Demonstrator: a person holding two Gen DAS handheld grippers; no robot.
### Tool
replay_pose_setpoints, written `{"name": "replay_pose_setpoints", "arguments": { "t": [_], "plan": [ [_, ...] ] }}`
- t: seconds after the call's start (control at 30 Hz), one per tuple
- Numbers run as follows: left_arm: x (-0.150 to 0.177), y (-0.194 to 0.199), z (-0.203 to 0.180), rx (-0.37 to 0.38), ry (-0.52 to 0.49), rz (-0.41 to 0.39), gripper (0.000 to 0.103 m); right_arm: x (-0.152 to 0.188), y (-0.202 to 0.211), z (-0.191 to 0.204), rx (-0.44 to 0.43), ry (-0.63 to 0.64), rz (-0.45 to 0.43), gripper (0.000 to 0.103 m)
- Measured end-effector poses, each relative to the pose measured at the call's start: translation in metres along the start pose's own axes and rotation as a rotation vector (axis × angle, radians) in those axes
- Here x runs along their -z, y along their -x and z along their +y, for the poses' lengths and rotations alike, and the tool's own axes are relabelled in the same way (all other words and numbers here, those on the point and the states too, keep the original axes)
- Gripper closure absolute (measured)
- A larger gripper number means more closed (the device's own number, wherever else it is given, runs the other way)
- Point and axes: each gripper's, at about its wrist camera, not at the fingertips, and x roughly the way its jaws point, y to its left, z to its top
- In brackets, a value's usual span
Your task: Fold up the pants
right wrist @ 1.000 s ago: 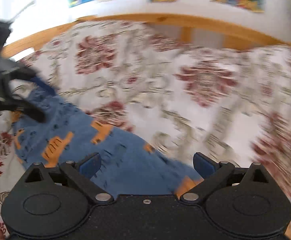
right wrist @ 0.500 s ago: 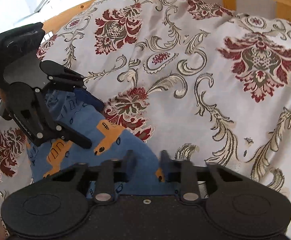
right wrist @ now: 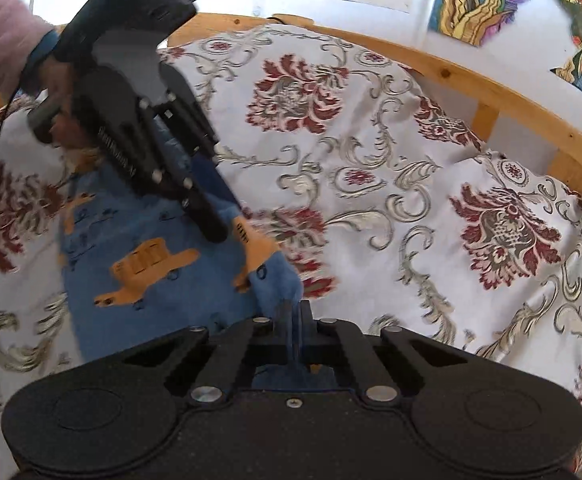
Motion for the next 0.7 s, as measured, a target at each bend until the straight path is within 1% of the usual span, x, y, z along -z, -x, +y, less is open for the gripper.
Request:
{"name": "replay_pose_setpoints", "arguments": {
  "t": [0.03, 0.07, 0.1, 0.13, 0.23, 0.3, 0.37, 0.43, 0.47, 0.53, 0.57, 0.63, 0.7],
  "plan": [
    [0.0, 0.003, 0.0, 0.029, 0.011, 0.005, 0.054, 0.003, 0.004, 0.008, 0.01, 0.012, -0.001, 0.102],
    [0.0, 0.007, 0.001, 0.056, 0.025, 0.011, 0.049, 0.006, 0.006, 0.016, 0.017, 0.028, 0.003, 0.102],
    [-0.001, 0.009, 0.001, 0.084, 0.038, 0.021, 0.041, 0.011, 0.008, 0.026, 0.027, 0.049, 0.008, 0.102],
    [-0.002, 0.012, 0.002, 0.104, 0.05, 0.028, 0.04, 0.015, 0.01, 0.034, 0.038, 0.06, 0.012, 0.102],
    [-0.009, 0.015, 0.003, 0.131, 0.087, 0.049, 0.04, 0.028, 0.013, 0.059, 0.065, 0.08, 0.025, 0.102],
    [-0.015, 0.013, 0.005, 0.117, 0.13, 0.06, 0.04, 0.035, 0.015, 0.071, 0.088, 0.08, 0.023, 0.102],
    [-0.023, 0.007, 0.006, 0.109, 0.171, 0.087, 0.04, 0.041, 0.016, 0.075, 0.113, 0.03, 0.006, 0.102],
    [-0.03, -0.001, 0.004, 0.084, 0.188, 0.124, 0.04, 0.047, 0.016, 0.075, 0.123, -0.034, -0.012, 0.102],
    [-0.034, -0.006, 0.002, 0.069, 0.191, 0.15, 0.04, 0.049, 0.015, 0.076, 0.116, -0.04, -0.011, 0.102],
    [-0.04, -0.017, -0.002, 0.032, 0.2, 0.206, 0.041, 0.054, 0.017, 0.085, 0.114, 0.036, -0.009, 0.102],
    [-0.042, -0.023, -0.005, 0.036, 0.204, 0.227, 0.041, 0.056, 0.019, 0.087, 0.114, 0.07, -0.009, 0.102],
    [-0.043, -0.033, -0.009, 0.046, 0.205, 0.256, 0.041, 0.057, 0.022, 0.087, 0.094, 0.057, -0.012, 0.103],
    [-0.044, -0.043, -0.015, 0.036, 0.176, 0.283, 0.041, 0.059, 0.024, 0.087, 0.073, 0.034, -0.014, 0.103]
  ]
}}
